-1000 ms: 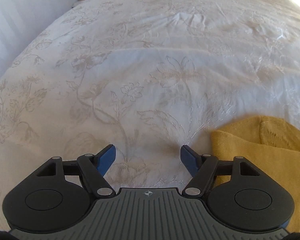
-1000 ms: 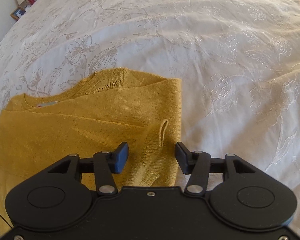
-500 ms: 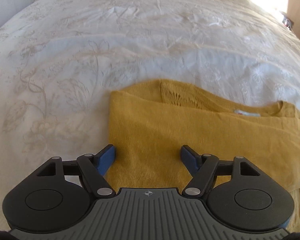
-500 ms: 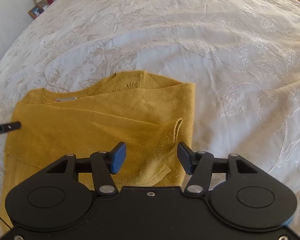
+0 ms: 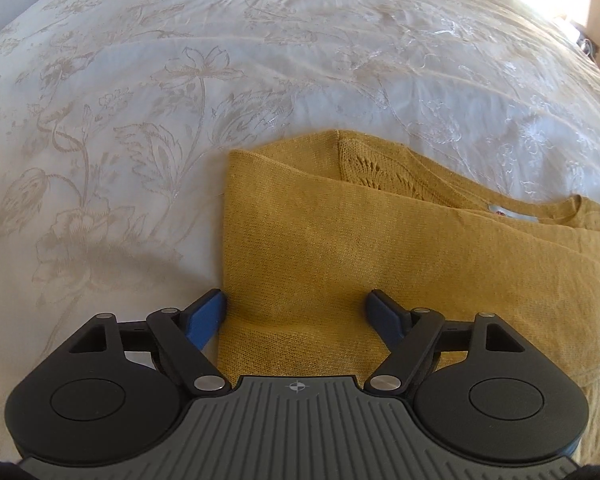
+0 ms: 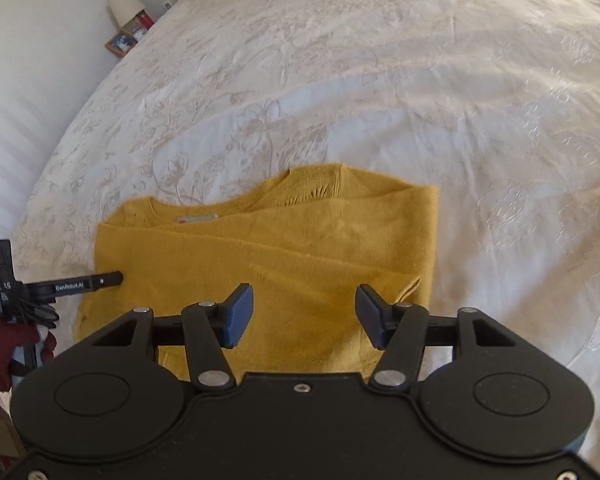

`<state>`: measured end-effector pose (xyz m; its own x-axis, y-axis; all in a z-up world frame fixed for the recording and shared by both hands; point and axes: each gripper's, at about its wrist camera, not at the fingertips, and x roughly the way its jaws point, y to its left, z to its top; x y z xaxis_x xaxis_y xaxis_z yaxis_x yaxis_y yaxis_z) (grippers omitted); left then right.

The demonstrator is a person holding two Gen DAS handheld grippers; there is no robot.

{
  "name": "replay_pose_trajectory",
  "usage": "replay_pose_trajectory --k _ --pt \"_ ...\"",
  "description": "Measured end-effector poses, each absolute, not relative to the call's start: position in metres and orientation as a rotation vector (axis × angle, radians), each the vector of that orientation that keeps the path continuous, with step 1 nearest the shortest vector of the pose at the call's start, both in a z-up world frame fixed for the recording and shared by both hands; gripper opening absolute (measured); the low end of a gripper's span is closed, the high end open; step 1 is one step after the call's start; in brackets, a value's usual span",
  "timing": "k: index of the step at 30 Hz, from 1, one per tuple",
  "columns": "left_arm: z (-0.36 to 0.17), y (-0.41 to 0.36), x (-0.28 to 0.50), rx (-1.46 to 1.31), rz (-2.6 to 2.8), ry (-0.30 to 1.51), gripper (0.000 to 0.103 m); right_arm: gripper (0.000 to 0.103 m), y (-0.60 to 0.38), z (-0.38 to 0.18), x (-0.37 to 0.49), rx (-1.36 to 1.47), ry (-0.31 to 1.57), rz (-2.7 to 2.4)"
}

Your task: Fold small clothes

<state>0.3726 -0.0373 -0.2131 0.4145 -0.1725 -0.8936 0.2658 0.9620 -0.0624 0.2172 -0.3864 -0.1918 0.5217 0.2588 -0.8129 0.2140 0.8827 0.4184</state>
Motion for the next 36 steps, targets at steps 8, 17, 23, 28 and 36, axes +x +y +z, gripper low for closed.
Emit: replay_pose_trajectory --k 8,17,23,28,36 --pt "-0.217 -0.034 0.374 0.074 -0.279 1.121 0.08 0.062 -0.391 -0.19 0.191 0.501 1.022 -0.074" --pt "-0.218 -0.034 0.376 0.069 -0.278 1.128 0.082 0.054 -0.386 -0.201 0.19 0.395 1.057 -0.063" --pt "-0.218 -0.035 0.377 0.072 -0.279 1.13 0.083 0.055 -0.394 -0.213 0.198 0.463 1.066 -0.08" --pt "-0.219 -0.035 0.377 0.073 -0.28 1.13 0.084 0.056 -0.399 -0.196 0.189 0.578 1.046 -0.017" --pt "-0.22 -0.037 0.376 0.076 -0.274 1.126 0.089 0.057 -0.388 -0.165 0.183 0.601 0.991 0.002"
